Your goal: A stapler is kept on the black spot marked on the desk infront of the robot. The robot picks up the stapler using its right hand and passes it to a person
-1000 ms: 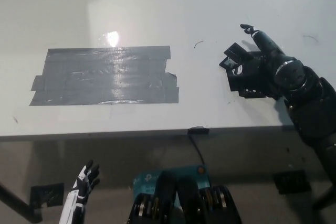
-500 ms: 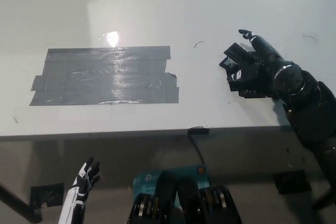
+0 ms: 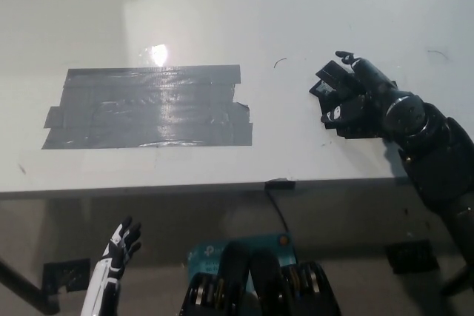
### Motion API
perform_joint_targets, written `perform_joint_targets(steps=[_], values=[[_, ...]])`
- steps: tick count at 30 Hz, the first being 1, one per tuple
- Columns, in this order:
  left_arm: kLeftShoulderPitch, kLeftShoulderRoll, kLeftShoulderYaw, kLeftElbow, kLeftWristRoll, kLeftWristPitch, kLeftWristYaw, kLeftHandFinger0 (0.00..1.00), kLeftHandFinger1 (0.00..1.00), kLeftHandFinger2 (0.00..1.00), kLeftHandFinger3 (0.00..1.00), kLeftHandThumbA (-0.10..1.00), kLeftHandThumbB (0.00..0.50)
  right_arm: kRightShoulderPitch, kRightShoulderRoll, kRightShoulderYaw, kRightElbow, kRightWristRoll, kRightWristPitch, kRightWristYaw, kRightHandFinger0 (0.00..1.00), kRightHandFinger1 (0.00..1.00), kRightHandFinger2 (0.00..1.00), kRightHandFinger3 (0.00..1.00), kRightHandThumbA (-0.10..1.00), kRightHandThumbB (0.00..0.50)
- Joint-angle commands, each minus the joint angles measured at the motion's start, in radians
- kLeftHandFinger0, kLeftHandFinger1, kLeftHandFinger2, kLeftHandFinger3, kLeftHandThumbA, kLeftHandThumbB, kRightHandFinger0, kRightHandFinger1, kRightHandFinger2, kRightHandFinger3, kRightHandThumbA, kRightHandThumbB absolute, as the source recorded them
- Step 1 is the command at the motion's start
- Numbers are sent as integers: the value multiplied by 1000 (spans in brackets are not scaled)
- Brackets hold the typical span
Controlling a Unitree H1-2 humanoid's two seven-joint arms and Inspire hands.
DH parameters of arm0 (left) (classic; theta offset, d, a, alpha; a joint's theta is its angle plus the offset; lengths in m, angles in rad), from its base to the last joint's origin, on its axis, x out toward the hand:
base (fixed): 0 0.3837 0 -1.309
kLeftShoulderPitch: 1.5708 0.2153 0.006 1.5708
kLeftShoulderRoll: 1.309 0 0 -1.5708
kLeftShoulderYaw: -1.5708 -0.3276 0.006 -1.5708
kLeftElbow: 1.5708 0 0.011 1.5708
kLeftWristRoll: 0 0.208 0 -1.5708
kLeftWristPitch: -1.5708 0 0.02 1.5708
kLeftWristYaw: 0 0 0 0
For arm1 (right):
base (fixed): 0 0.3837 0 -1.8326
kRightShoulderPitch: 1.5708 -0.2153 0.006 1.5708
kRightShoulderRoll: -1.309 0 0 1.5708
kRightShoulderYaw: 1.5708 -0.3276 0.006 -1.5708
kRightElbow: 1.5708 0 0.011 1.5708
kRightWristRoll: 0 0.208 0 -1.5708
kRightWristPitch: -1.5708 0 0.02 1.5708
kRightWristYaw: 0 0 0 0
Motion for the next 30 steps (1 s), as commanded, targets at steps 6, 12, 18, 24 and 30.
perform_joint_targets(steps=[6,12,18,24,30], values=[[-10,14,-7,-25,2,-13,-18,1000,1000,1000,1000,1000,484,-45,-7,3,40,-7,11,43,1000,1000,1000,1000,1000,288],[-10,16,-5,-27,2,-12,-21,1000,1000,1000,1000,1000,494,-62,-10,43,72,-51,-6,40,1000,1000,1000,1000,1000,246],[-14,14,-1,-25,1,-7,-20,1000,1000,1000,1000,1000,500,-63,-13,80,45,-88,67,49,8,49,138,241,925,4],[-20,17,1,-25,6,-1,-20,1000,1000,1000,1000,1000,500,-59,12,56,69,-115,82,-73,928,959,915,977,949,0],[-23,18,1,-29,9,4,-19,1000,1000,1000,1000,1000,485,-69,13,48,88,-115,81,-84,961,1000,967,848,998,14]])
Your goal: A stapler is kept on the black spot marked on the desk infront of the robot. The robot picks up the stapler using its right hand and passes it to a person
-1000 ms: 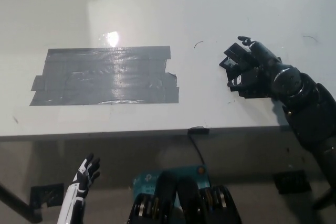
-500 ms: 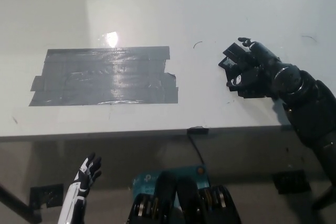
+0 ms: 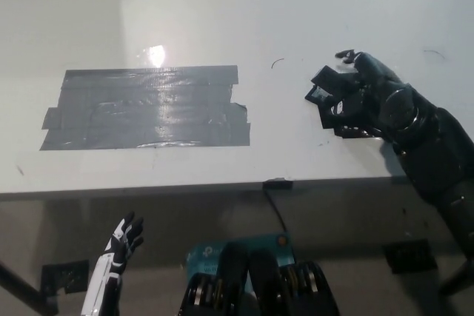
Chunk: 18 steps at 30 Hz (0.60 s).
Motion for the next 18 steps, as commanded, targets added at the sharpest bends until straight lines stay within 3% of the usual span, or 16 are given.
perform_joint_targets(steps=[1,2,3,4,5,7,8,9,11,15,16,18], values=[[-7,16,0,-29,7,-3,-8,1000,1000,1000,1000,1000,485,-23,7,-8,19,-22,35,-32,945,998,964,859,993,13],[-7,15,1,-30,6,-1,-8,1000,1000,1000,1000,1000,489,-22,7,-9,17,-22,35,-33,942,1000,948,792,990,11],[-12,15,0,-28,5,1,-8,1000,1000,1000,1000,1000,485,-22,5,-13,17,-21,34,-38,778,817,736,625,978,14],[-13,14,0,-29,2,3,-9,1000,1000,1000,1000,1000,481,-20,5,-19,16,-16,35,-40,610,601,518,545,971,17],[-13,14,1,-28,-6,3,-12,1000,1000,1000,1000,1000,481,-17,7,-30,17,-7,37,-42,601,627,600,555,960,19],[-15,16,2,-27,-11,2,-15,1000,1000,1000,1000,1000,480,-14,8,-45,16,6,39,-39,597,588,550,513,941,17],[-15,16,3,-27,-11,2,-15,1000,1000,1000,1000,1000,477,-11,9,-58,12,16,36,-34,316,312,341,362,922,3],[-16,16,3,-26,-12,1,-16,1000,1000,1000,1000,1000,483,-13,9,-87,13,46,45,-22,152,146,210,203,912,1],[-21,16,4,-26,-15,2,-17,1000,1000,1000,1000,1000,482,-20,11,-131,20,89,61,-1,13,43,153,138,900,0],[-26,17,5,-26,-19,4,-25,1000,1000,1000,1000,1000,456,-35,1,-206,35,154,76,52,0,2,110,31,894,0],[-28,16,5,-24,-17,3,-24,1000,1000,1000,1000,1000,453,-38,-5,-215,33,160,84,63,0,28,229,86,939,0],[-32,13,5,-20,-13,1,-23,1000,1000,1000,1000,1000,460,-44,-15,-256,25,198,109,100,0,27,317,147,951,0]])
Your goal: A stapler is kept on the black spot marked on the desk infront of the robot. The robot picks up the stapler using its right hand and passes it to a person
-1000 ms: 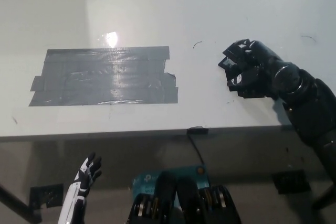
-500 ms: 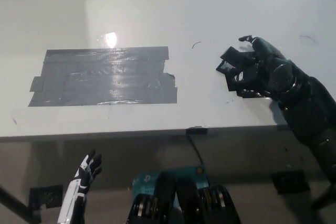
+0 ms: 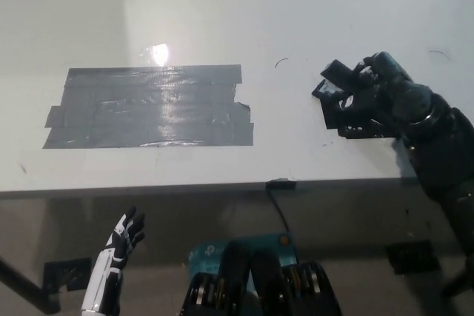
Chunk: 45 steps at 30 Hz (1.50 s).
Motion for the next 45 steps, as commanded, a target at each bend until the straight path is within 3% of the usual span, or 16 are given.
perform_joint_targets(steps=[1,4,6,8,11,16,17,18,19,22,26,29,31,38,39,45], values=[[-16,11,1,-18,-12,-10,-11,1000,1000,1000,1000,1000,458,-45,-24,-100,-2,134,83,110,0,20,336,187,941,0],[-24,9,0,-19,-11,-6,-11,1000,1000,1000,1000,1000,457,-59,-31,-186,-26,220,141,157,0,0,331,218,860,0],[-29,10,0,-19,-12,-2,-12,1000,1000,1000,1000,1000,455,-80,-29,-275,-4,308,147,195,0,1,418,309,771,0],[-35,9,2,-18,-14,2,-11,1000,1000,1000,1000,1000,471,-101,-33,-317,13,345,147,206,0,0,415,317,767,8],[-36,8,3,-21,-16,6,-11,1000,1000,1000,1000,1000,469,-119,-48,-342,26,367,147,237,0,0,353,252,857,0],[-35,9,4,-21,-10,6,-8,1000,1000,1000,1000,1000,468,-161,-64,-421,136,450,147,278,0,0,161,203,890,0],[-34,9,4,-21,-9,7,-8,1000,1000,1000,1000,1000,468,-168,-68,-436,160,467,147,288,0,0,161,203,890,0],[-32,8,5,-21,-14,6,-10,1000,1000,1000,1000,1000,466,-188,-75,-493,238,530,147,306,0,0,3,164,907,2],[-31,8,5,-21,-16,7,-10,1000,1000,1000,1000,1000,467,-194,-77,-514,264,553,147,308,0,0,1,157,886,2],[-25,6,6,-21,-19,6,-10,1000,1000,1000,1000,1000,468,-208,-83,-567,336,599,147,337,0,0,0,27,973,0],[-16,4,8,-21,-11,4,-4,1000,1000,1000,1000,1000,464,-197,-79,-620,347,632,147,361,0,0,0,0,1000,1],[-24,4,9,-17,-9,4,-2,1000,1000,1000,1000,1000,452,-207,-75,-664,360,671,147,356,0,0,0,0,955,0],[-24,5,6,-11,-5,-7,-4,1000,1000,1000,1000,1000,442,-210,-66,-673,352,694,147,375,0,0,0,0,1000,0],[-7,-1,6,-19,-11,7,-4,1000,1000,1000,1000,1000,443,-227,-15,-642,283,771,147,392,0,0,0,0,979,0],[-3,-2,4,-20,-7,7,-4,1000,1000,1000,1000,1000,438,-221,7,-616,219,808,147,366,0,0,0,0,943,0],[17,-2,0,-30,1,13,-4,1000,1000,1000,1000,1000,450,-193,50,-447,-28,940,147,309,0,0,0,1,994,7]])
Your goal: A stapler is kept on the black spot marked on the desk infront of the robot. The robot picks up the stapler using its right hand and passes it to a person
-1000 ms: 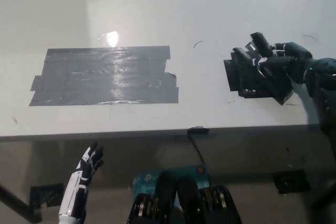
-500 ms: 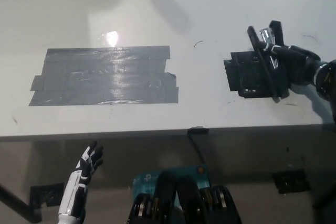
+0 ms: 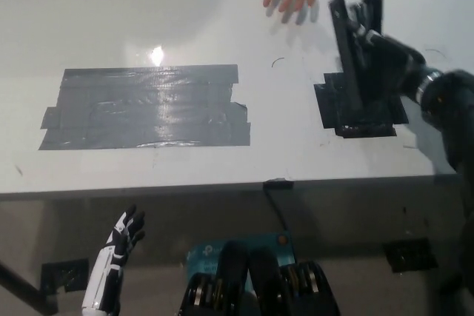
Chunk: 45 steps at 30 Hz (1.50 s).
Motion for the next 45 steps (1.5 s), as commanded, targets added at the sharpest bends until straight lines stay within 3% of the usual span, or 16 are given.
perform_joint_targets(steps=[1,5,8,12,22,25,28,34,35,37,40,41,42,43,44,45], values=[[24,2,-5,-31,1,-3,-4,1000,1000,1000,1000,1000,452,-68,28,155,-263,238,-1,-36,0,0,0,0,974,8],[25,0,-7,-34,2,0,-4,1000,1000,1000,1000,1000,452,-100,26,220,-283,289,-1,-75,0,0,0,0,940,0],[22,0,-11,-29,7,-12,-5,1000,1000,1000,1000,1000,452,-128,30,239,-259,328,-1,-110,0,0,0,0,817,0],[22,0,-13,-43,9,1,-5,1000,1000,1000,1000,1000,462,-185,44,263,-186,330,-1,-174,0,0,0,0,1000,0],[17,6,-13,-50,14,6,-4,1000,1000,1000,1000,1000,455,-286,58,271,-46,244,-1,-212,0,0,0,0,1000,0],[26,3,-19,-50,29,5,0,1000,1000,1000,1000,1000,453,-290,65,278,-52,209,-1,-234,0,0,0,24,927,0],[26,-1,-21,-52,31,10,0,1000,1000,1000,1000,1000,457,-327,72,271,12,195,-1,-260,0,0,0,155,912,0],[10,-1,-20,-63,22,28,-3,1000,1000,1000,1000,1000,445,-396,92,290,127,107,-32,-275,0,0,0,103,909,0],[12,-2,-21,-65,23,28,-3,1000,1000,1000,1000,1000,449,-396,97,290,138,99,-47,-278,0,0,0,165,902,0],[15,0,-22,-68,27,27,-4,1000,1000,1000,1000,1000,461,-402,110,303,185,63,-85,-308,0,0,217,393,821,0],[17,2,-26,-73,35,24,-4,1000,1000,1000,1000,1000,461,-398,118,310,212,32,-132,-343,0,27,440,638,781,0],[13,4,-27,-70,40,20,-3,1000,1000,1000,1000,1000,472,-398,125,313,229,12,-167,-387,0,45,517,918,707,0],[12,5,-27,-69,41,19,-2,1000,1000,1000,1000,1000,472,-399,128,315,234,5,-177,-403,0,45,517,918,707,0],[10,6,-27,-69,41,21,-2,1000,1000,1000,1000,1000,468,-395,140,356,242,-57,-231,-474,0,100,533,598,728,19],[9,6,-27,-69,40,21,-3,1000,1000,1000,1000,1000,468,-395,142,371,244,-77,-239,-491,0,100,533,598,728,19],[12,6,-26,-75,38,26,-3,1000,1000,1000,1000,1000,463,-393,148,383,251,-97,-262,-516,78,235,654,634,756,42]])
